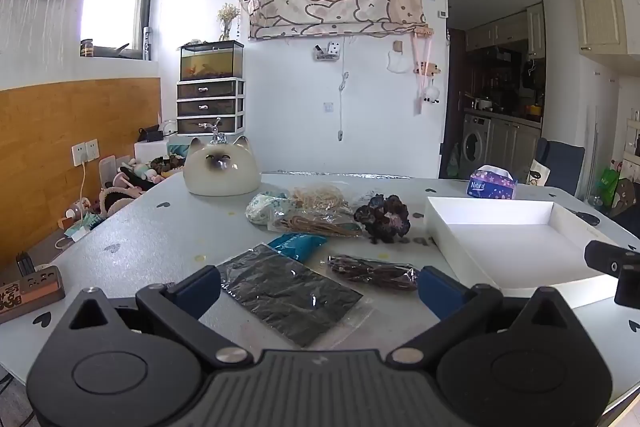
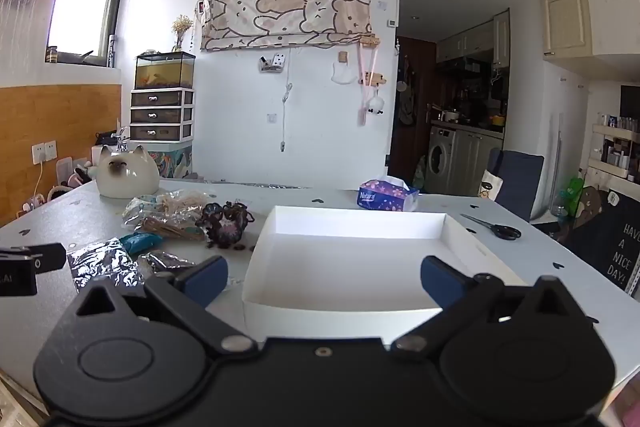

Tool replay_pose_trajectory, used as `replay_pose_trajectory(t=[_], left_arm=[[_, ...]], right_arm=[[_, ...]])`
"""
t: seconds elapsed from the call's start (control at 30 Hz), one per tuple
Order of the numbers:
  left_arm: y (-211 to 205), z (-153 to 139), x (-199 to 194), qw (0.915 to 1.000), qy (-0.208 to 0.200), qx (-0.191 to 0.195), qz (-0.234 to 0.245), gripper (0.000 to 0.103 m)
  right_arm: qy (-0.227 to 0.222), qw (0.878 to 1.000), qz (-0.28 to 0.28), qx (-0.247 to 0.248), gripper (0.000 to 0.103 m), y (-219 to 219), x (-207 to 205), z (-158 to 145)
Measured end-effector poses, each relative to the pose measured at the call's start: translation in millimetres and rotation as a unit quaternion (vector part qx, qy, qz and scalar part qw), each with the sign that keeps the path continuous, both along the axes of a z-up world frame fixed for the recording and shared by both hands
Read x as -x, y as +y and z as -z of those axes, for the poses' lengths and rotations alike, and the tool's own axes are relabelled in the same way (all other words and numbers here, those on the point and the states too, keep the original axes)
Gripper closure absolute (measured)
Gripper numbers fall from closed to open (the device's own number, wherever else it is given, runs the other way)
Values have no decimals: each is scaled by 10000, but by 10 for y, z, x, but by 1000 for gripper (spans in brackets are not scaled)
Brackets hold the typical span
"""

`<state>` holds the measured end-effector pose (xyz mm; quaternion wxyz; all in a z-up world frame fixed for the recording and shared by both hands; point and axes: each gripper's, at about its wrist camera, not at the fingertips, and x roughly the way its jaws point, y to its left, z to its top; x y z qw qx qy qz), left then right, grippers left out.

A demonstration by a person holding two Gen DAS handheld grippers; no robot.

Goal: Organize soft objects

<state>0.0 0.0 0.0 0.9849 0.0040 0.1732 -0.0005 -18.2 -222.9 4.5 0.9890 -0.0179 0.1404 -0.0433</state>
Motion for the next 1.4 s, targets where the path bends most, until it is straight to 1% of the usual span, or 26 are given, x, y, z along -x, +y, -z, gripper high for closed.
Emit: replay_pose_trajectory(t=[0.23, 1.4], left_arm=[[4, -5, 0, 10000, 47, 80, 0, 0], [46, 22, -17, 9999, 45, 112, -12, 0]], right_arm=[[0, 10000, 6, 9, 0, 0, -3, 5], [11, 10000, 1, 47, 0, 9, 6, 16]])
